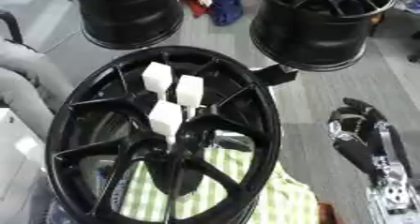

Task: Pull the pin out of the wheel hub.

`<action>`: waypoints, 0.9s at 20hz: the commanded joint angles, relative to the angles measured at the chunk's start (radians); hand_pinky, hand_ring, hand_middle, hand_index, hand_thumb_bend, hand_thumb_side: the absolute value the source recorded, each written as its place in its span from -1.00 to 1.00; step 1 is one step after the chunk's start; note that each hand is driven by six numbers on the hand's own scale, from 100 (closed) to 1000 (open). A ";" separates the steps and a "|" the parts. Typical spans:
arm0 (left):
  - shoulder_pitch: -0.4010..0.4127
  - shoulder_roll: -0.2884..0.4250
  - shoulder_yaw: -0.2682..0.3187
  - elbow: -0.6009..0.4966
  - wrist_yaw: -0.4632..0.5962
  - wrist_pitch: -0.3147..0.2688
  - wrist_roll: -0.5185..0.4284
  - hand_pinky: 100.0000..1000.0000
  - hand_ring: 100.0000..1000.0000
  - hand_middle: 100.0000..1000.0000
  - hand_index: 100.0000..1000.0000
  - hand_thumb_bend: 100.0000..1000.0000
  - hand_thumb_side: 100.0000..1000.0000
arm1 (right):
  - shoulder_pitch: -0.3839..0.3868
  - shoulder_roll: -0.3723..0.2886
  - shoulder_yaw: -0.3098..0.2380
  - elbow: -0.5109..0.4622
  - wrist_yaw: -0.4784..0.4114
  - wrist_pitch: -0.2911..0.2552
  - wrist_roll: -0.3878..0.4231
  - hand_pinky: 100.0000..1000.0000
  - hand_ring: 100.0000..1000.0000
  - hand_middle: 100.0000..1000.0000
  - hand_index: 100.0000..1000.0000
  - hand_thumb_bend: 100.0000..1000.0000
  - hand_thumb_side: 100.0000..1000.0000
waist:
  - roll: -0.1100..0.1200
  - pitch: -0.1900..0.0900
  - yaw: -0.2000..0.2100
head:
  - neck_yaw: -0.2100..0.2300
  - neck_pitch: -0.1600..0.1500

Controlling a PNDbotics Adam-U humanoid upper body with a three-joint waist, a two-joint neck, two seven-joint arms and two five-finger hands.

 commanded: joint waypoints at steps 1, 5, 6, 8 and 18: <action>-0.002 0.010 0.033 0.012 -0.004 -0.002 0.035 0.35 0.37 0.57 0.78 0.16 -0.24 | -0.005 -0.016 -0.008 -0.019 0.003 0.000 -0.004 0.28 0.10 0.22 0.55 -0.91 -0.75 | 0.002 -0.009 0.001 | -0.003 -0.002; 0.007 -0.018 0.052 -0.010 0.029 -0.001 0.095 0.30 0.28 0.46 0.72 -0.09 -0.38 | -0.004 -0.016 -0.010 -0.020 0.003 0.000 -0.005 0.28 0.10 0.22 0.55 -0.91 -0.76 | 0.000 -0.010 0.004 | -0.005 -0.002; 0.010 -0.027 0.056 -0.025 0.041 -0.002 0.109 0.28 0.27 0.44 0.70 -0.14 -0.40 | -0.004 -0.017 -0.010 -0.021 0.003 0.000 -0.006 0.29 0.10 0.22 0.55 -0.90 -0.76 | 0.000 -0.010 0.005 | -0.005 -0.002; 0.015 -0.048 0.065 -0.064 0.070 -0.008 0.136 0.26 0.23 0.40 0.67 -0.20 -0.45 | -0.005 -0.020 -0.011 -0.022 0.003 0.001 -0.006 0.29 0.10 0.22 0.55 -0.90 -0.76 | -0.001 -0.010 0.007 | -0.007 -0.002; 0.016 -0.155 0.111 -0.244 0.192 -0.052 0.234 0.18 0.11 0.24 0.56 -0.39 -0.54 | -0.013 -0.030 -0.017 -0.036 0.001 0.006 -0.012 0.29 0.10 0.22 0.55 -0.89 -0.76 | -0.011 -0.010 0.013 | -0.013 -0.002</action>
